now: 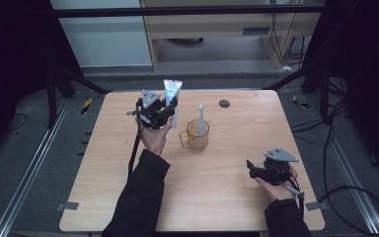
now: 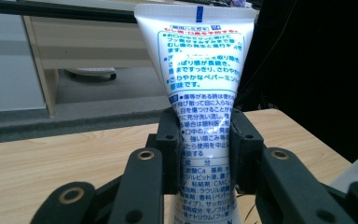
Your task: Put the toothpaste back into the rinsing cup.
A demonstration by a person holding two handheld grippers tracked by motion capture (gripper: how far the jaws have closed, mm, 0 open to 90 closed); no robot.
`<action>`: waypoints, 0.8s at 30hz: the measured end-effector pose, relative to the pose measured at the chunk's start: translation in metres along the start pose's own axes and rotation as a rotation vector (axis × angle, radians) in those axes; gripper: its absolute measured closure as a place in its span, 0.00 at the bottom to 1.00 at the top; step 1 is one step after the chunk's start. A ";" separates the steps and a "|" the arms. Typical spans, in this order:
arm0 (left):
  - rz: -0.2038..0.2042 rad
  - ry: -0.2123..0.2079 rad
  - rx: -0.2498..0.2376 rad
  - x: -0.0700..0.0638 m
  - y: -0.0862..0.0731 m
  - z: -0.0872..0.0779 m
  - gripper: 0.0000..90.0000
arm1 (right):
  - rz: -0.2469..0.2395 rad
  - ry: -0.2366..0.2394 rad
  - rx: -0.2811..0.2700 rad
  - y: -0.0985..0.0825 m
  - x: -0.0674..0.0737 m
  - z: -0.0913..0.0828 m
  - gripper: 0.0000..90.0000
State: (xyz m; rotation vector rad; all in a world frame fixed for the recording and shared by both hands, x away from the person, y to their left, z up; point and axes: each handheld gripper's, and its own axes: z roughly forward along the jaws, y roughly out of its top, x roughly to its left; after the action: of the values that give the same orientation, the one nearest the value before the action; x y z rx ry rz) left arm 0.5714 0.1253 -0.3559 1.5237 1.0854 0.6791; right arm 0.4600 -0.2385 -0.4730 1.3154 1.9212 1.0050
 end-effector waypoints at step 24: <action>0.014 -0.012 -0.052 -0.024 -0.013 0.030 0.77 | -0.005 -0.006 -0.008 -0.001 0.000 0.001 0.17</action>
State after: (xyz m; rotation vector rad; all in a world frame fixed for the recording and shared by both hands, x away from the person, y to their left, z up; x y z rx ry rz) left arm 0.5839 0.0898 -0.3729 1.4902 1.0406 0.7022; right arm 0.4607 -0.2384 -0.4746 1.3066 1.9134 1.0047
